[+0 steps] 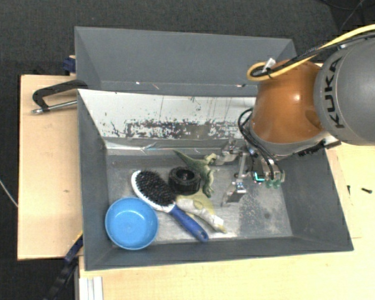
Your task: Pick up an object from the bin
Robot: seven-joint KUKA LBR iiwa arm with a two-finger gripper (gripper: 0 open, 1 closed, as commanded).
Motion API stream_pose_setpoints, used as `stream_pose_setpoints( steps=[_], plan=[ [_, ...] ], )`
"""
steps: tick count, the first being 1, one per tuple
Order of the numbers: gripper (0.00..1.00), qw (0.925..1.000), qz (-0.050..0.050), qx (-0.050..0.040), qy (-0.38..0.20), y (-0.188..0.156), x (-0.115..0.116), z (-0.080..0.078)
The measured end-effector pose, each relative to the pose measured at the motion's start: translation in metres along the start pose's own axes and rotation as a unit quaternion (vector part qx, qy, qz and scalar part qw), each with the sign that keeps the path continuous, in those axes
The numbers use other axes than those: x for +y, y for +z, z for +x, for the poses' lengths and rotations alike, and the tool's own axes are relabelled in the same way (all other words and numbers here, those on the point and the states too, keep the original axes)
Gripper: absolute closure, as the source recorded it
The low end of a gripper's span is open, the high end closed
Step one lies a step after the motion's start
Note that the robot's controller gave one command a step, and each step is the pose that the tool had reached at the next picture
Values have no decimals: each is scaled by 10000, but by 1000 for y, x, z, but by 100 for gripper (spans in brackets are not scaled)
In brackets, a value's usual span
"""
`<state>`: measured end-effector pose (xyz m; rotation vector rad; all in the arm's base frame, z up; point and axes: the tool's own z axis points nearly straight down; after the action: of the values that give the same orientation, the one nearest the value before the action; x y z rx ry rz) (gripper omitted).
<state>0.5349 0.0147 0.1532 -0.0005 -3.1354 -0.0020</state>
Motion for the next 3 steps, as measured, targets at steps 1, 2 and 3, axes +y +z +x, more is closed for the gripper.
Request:
stream_pose_setpoints(
  steps=[1,2,3],
  plan=[
    [0,9803,27,-110,-1972,76,36,19],
    [0,9763,33,-121,-2159,77,171,31],
    [100,9771,26,-64,-2127,77,169,33]
  ],
)
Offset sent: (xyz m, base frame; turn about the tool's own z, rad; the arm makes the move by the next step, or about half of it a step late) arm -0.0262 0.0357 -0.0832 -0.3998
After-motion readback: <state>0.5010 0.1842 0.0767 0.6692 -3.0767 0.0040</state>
